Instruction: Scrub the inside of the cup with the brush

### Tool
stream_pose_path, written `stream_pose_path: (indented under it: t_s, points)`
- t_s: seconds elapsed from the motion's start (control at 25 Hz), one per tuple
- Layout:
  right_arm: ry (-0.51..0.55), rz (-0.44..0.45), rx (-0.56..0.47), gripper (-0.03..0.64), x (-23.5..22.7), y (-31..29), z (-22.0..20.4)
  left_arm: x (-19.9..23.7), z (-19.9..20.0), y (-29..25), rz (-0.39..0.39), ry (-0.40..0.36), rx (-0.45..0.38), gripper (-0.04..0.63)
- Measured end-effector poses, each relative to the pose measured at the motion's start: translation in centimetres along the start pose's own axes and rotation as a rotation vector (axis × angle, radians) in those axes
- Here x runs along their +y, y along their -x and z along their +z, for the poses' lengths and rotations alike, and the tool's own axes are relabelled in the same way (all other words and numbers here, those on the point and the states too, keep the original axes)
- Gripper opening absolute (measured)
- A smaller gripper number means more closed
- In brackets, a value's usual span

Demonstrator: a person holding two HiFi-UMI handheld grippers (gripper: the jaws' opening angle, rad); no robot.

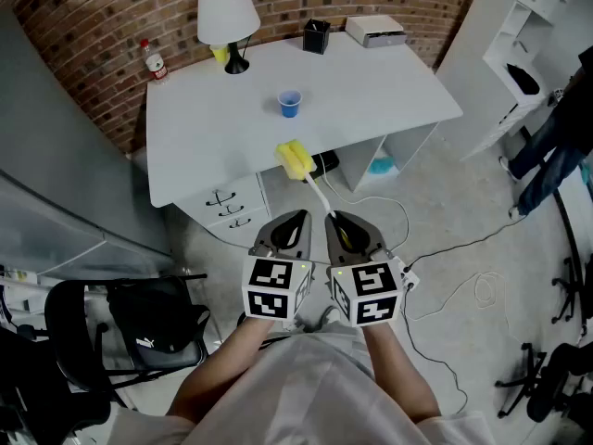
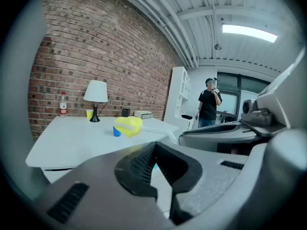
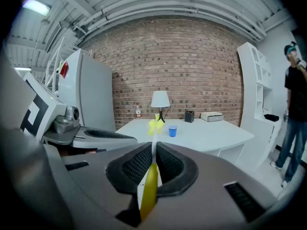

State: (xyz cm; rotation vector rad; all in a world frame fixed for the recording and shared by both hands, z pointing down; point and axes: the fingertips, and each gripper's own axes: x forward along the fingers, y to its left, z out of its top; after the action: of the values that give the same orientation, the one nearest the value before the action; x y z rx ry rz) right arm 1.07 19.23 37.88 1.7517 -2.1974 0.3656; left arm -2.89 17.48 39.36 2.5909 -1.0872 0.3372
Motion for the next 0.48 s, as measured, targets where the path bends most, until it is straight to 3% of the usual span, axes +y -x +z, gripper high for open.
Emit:
stream_pose_path:
  t_s: [0.48]
  points:
    - [-0.006,0.003,-0.013,0.026,0.8,-1.6,0.7,1.7,0.2,-0.6,-0.009,-0.010,0.001,0.006]
